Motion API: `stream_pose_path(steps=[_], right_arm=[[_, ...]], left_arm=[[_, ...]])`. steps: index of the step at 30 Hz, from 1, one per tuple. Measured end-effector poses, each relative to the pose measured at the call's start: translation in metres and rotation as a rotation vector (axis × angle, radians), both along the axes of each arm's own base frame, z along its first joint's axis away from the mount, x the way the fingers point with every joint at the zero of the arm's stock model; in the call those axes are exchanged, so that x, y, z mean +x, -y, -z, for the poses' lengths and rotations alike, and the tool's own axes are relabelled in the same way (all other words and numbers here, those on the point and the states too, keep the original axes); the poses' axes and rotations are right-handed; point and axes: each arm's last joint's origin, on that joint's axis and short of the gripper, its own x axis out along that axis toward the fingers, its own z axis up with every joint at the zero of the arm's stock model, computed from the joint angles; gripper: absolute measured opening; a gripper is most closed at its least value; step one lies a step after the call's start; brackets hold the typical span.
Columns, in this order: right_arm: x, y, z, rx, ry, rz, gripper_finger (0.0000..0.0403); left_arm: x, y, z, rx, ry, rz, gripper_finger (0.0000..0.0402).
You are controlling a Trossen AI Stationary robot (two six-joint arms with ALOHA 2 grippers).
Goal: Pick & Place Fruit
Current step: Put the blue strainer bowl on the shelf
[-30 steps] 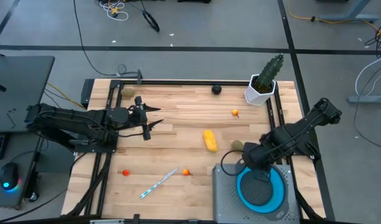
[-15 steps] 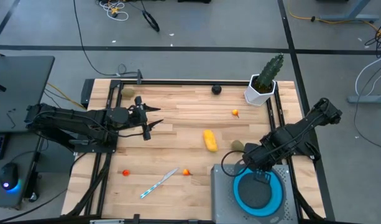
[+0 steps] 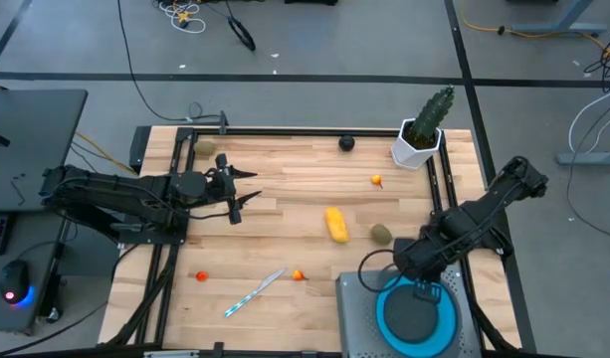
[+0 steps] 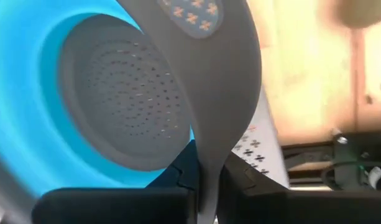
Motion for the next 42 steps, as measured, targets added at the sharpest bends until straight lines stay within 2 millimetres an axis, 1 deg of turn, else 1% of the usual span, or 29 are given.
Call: stream_pose_path(steps=[6, 9, 13, 19, 25, 34, 42], right_arm=[[-0.006, -0.007, -0.013, 0.031, 0.006, 0.040, 0.0023], [-0.011, -0.013, -0.014, 0.054, -0.022, 0.055, 0.0023], [-0.018, -0.026, -0.016, 0.093, -0.023, 0.044, 0.0022], [-0.033, -0.036, -0.014, 0.019, -0.029, 0.032, 0.0022], [-0.042, -0.036, -0.013, -0.038, -0.071, 0.032, 0.0022], [-0.041, -0.034, -0.013, -0.078, -0.028, 0.026, 0.0024], [-0.040, -0.033, -0.012, -0.112, -0.006, 0.071, 0.0056]], left_arm=[[0.000, 0.000, 0.000, -0.002, -0.002, 0.000, 0.0231], [0.000, 0.000, 0.000, -0.002, -0.005, -0.001, 0.0231], [0.000, 0.000, 0.001, -0.002, -0.006, -0.001, 0.0231], [0.000, 0.000, 0.001, -0.003, -0.005, 0.000, 0.0231], [0.000, 0.000, 0.001, -0.003, -0.006, -0.001, 0.0231], [0.000, 0.000, 0.001, -0.003, -0.006, 0.000, 0.0231], [0.000, 0.000, 0.001, -0.003, -0.006, -0.001, 0.0231]])
